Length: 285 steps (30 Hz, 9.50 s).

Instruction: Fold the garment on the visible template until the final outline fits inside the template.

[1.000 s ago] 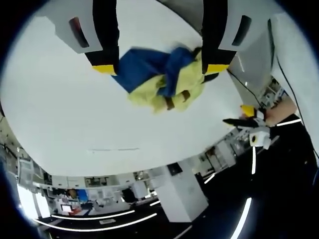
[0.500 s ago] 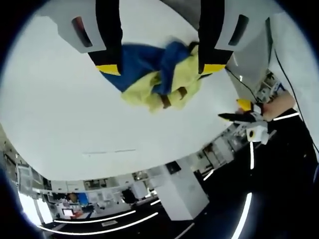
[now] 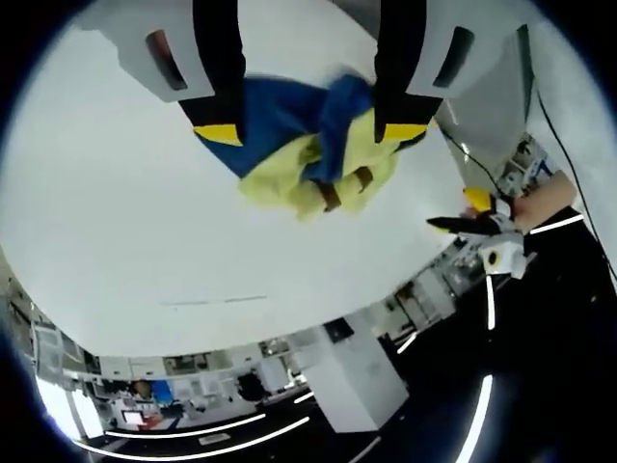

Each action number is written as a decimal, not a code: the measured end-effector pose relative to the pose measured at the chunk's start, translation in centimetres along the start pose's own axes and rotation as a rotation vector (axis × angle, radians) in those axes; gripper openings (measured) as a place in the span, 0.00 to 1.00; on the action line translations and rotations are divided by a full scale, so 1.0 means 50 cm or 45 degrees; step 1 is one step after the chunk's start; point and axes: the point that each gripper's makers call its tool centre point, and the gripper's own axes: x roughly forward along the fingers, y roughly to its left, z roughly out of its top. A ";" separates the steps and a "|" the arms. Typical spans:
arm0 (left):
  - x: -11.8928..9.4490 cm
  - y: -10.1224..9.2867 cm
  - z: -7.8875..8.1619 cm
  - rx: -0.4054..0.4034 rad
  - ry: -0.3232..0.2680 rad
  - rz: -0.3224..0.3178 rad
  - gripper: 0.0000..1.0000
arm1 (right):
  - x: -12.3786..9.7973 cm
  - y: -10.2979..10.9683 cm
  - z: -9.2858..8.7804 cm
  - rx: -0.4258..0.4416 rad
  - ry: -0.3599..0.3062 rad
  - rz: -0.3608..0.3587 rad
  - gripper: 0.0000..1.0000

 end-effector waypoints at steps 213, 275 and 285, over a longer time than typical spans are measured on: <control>0.329 -0.070 0.062 0.199 0.158 -0.537 0.00 | -0.023 0.259 0.062 -0.244 0.162 0.799 0.01; -0.038 -0.084 0.163 0.126 -0.197 -0.178 0.00 | -0.058 0.183 0.143 -0.328 -0.052 0.306 0.01; -0.110 -0.106 0.214 0.155 -0.320 -0.149 0.00 | -0.079 0.216 0.197 -0.464 -0.180 0.307 0.01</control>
